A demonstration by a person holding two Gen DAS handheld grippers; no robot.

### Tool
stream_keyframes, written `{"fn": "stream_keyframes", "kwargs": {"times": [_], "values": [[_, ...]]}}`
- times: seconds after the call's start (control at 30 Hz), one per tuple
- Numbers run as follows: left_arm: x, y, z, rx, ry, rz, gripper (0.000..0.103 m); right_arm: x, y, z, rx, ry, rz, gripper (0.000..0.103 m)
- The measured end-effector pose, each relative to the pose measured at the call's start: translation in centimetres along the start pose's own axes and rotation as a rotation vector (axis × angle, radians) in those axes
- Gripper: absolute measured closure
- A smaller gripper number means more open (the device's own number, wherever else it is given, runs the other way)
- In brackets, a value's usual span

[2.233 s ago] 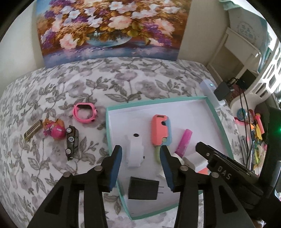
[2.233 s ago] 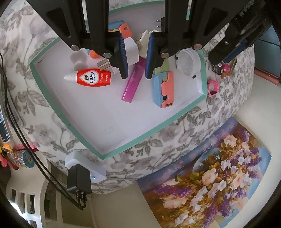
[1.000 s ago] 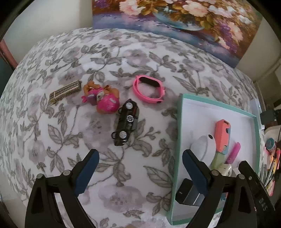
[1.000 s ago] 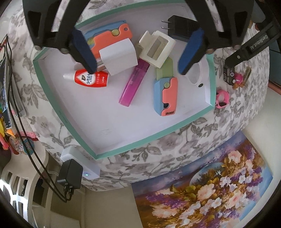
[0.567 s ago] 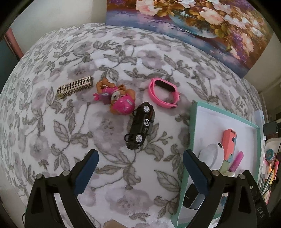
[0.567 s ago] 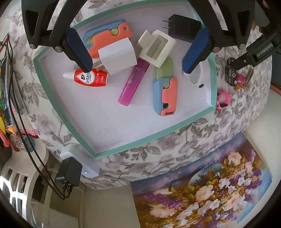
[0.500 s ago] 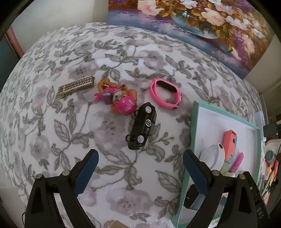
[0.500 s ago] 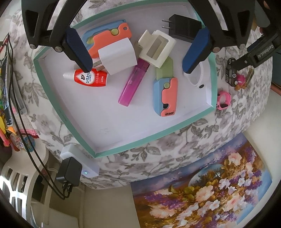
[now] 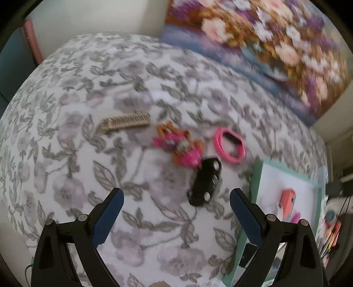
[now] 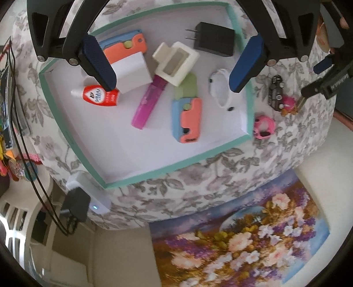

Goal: Organize rigid objects
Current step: 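Grasp the gold patterned bar with the left gripper while the right gripper grasps the black toy car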

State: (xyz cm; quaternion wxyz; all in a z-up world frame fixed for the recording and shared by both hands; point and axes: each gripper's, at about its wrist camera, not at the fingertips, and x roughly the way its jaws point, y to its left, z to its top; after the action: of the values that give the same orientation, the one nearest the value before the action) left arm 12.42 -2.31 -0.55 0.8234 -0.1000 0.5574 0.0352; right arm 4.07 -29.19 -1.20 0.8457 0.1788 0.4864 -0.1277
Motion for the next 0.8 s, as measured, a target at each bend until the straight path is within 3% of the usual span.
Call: {"fn": "stream_keyframes", "kwargs": {"times": [0.47,0.8], "values": [[-3.4,7.7,2.6,-0.14,-0.109,0.05,0.006,0.1,8.6,-1.4,-0.155,0.003,0.079,0.0],[-3.6,12.3,4.1,-0.195,-0.145,0.063,0.006,0.9,12.7,-1.1,-0.162,-0.003,0.147,0.0]]}}
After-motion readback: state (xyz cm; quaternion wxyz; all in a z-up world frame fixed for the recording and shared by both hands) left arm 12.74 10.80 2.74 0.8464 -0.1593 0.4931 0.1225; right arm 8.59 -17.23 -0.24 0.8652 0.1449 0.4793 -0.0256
